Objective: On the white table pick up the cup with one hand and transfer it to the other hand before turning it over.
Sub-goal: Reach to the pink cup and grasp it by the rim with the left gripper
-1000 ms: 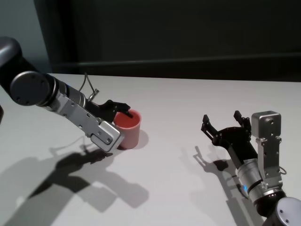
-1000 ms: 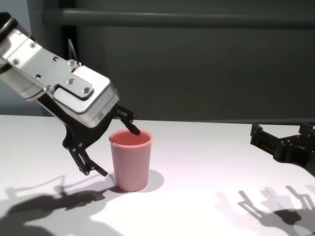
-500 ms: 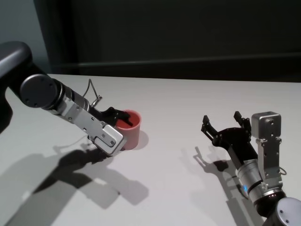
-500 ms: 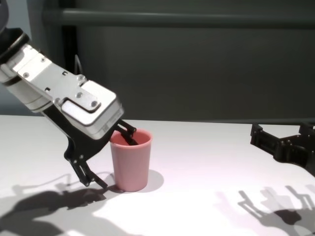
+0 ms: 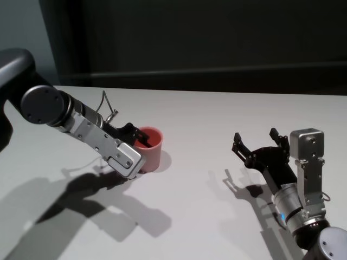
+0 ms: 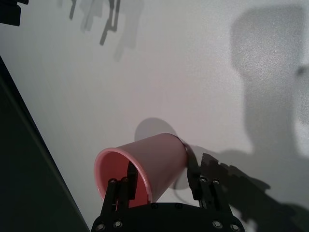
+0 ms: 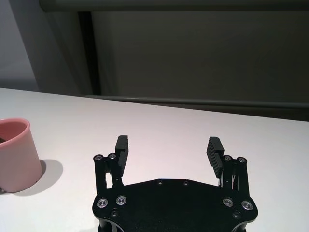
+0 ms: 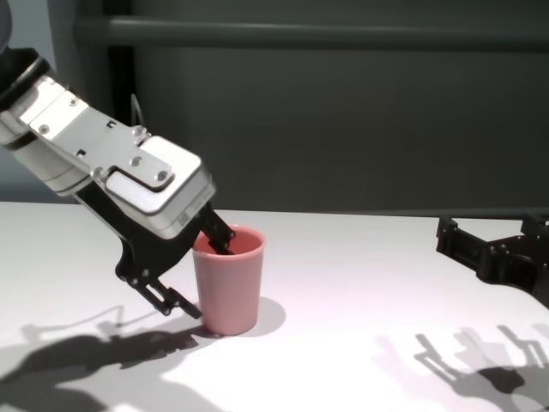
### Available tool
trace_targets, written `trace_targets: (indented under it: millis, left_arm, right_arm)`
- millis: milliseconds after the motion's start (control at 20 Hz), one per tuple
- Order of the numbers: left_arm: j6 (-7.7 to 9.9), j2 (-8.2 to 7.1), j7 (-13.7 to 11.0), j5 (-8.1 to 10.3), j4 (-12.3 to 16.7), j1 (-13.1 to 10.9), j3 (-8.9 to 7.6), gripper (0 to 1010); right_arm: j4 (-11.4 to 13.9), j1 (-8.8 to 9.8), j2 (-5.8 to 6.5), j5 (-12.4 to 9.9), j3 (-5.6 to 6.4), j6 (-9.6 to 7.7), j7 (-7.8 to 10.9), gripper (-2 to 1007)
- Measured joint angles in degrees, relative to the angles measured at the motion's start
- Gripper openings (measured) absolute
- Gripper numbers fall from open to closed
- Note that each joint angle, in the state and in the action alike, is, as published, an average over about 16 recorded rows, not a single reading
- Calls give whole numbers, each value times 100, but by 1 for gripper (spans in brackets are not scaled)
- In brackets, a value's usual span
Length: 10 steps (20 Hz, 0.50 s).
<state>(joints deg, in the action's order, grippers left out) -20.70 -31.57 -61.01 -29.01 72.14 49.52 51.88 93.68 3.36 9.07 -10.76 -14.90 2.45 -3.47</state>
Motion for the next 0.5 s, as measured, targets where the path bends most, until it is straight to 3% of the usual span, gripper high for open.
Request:
trace_targets:
  millis: [500]
  left_arm:
    - [-13,-78,74,134,46,13,64,375]
  right_arm:
    - [0,0,0,0,0,0,0,1000]
